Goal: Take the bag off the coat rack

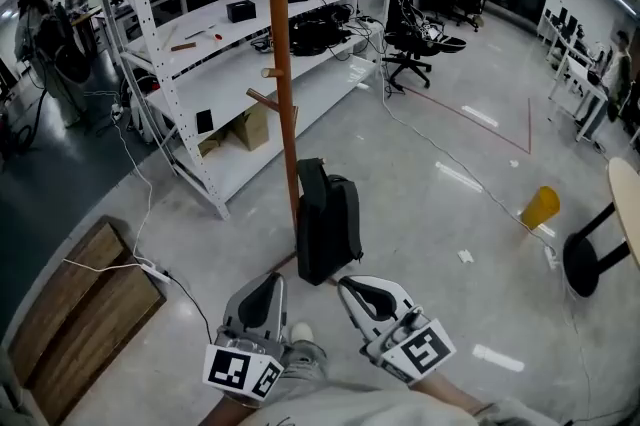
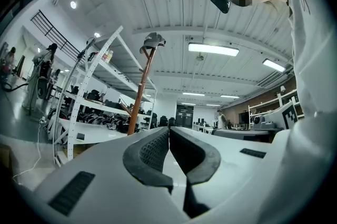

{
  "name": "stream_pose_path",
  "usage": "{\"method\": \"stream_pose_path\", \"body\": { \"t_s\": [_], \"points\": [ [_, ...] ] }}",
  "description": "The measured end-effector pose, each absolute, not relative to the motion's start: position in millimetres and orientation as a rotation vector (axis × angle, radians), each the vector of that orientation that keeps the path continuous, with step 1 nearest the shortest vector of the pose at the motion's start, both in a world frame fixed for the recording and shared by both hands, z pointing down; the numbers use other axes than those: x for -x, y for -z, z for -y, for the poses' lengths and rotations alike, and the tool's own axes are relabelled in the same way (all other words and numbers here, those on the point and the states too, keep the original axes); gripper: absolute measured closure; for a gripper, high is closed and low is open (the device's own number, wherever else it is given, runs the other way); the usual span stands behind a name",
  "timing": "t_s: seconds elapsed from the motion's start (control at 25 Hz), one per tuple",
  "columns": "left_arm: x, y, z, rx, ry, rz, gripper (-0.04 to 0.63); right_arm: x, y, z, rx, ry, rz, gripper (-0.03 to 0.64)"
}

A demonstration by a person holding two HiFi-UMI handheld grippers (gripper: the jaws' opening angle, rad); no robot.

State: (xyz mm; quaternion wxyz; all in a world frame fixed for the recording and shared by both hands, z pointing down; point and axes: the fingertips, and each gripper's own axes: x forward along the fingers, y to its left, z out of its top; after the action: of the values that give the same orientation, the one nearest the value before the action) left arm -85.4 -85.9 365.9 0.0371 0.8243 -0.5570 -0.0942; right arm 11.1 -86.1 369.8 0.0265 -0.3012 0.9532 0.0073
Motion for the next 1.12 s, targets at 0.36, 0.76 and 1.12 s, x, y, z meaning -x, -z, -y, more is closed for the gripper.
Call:
{"method": "stream_pose_path", "body": {
  "t_s": [0.36,0.76,1.12],
  "points": [
    [118,-349,183,-2.591,0.295,1.650,0.577,35,-350,181,0.942,-0.085,-2.941,0.595],
    [137,-351,255,-2.632,0.274,1.568,0.577,64,-356,251,1.009,-0.066,-2.954,0.595],
    [124,-370,276,-2.600,0.246,1.507,0.577,63,-375,275,1.014,-0.021,-3.009,0.595]
  ]
}}
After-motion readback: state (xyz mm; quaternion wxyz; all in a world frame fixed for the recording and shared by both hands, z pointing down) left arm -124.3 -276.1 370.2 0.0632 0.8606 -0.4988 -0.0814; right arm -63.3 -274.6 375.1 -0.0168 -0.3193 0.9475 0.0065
